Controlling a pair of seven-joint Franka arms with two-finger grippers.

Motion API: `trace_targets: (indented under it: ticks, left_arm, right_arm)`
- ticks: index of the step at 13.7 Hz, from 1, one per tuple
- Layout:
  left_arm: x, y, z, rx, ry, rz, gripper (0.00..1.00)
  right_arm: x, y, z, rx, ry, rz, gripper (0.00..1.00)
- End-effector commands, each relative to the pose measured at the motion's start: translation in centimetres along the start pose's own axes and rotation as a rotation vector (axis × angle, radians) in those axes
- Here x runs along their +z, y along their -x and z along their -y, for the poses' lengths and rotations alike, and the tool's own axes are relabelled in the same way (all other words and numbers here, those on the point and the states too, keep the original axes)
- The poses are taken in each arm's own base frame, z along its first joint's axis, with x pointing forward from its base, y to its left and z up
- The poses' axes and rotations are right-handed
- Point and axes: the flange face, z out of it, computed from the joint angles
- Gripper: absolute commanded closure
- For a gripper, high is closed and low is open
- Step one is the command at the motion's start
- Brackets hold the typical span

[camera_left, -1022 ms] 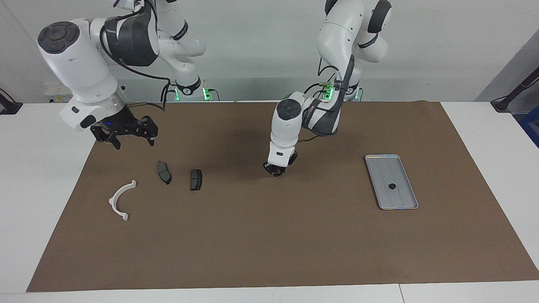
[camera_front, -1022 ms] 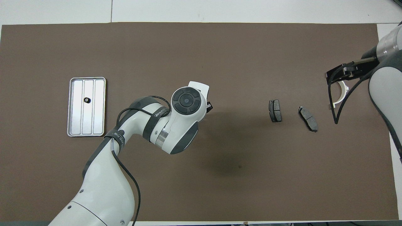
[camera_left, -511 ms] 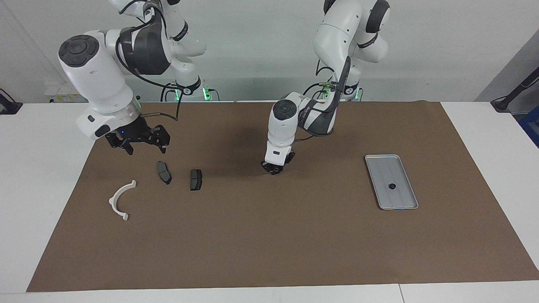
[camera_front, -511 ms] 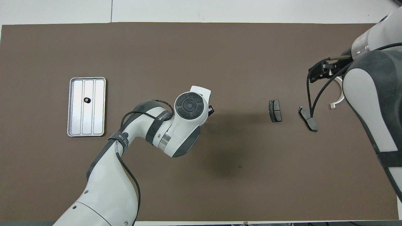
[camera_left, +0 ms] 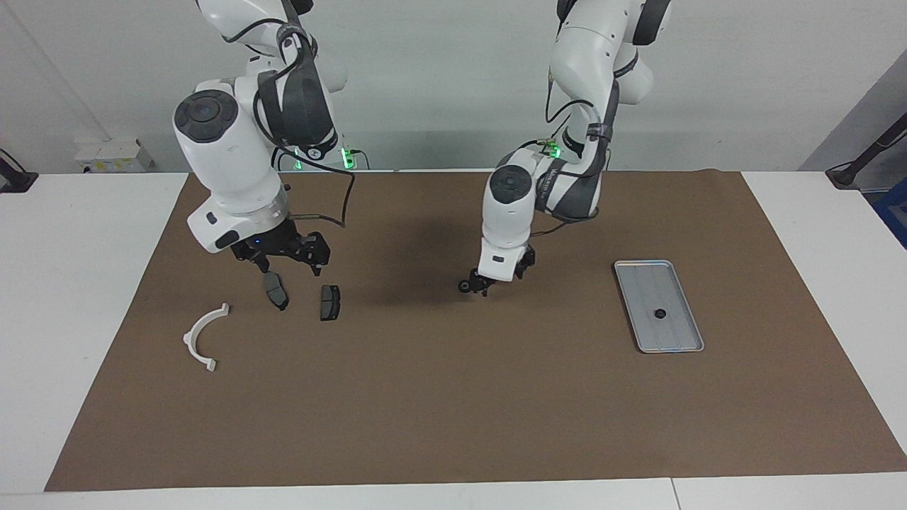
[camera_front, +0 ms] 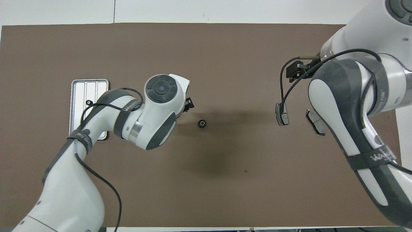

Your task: Place bearing gear from tray to pile

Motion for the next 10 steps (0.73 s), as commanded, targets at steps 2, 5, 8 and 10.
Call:
trace_targets:
  ticks: [2,5,8,10]
  left_arm:
    - [-0.9,-4.8,10.9,0.132,-0.012,0.019,0.00]
    - [-0.5,-10.5,18.3,0.236,0.015,0.001,0.05]
    - [1.6,-12.3,22.0,0.316,0.032,-0.037,0.21]
    - [3.5,-13.7,23.5,0.356,0.037,-0.053,0.34]
  right_arm:
    - [2.6,0.9,6.3,0.106,0.052,-0.019,0.00]
    - [5.1,2.7,13.0,0.190,0.059,-0.044,0.00]
    - [7.4,4.3,19.3,0.251,0.071,-0.051,0.00]
    - [8.1,5.0,22.7,0.297,0.056,-0.057,0.00]
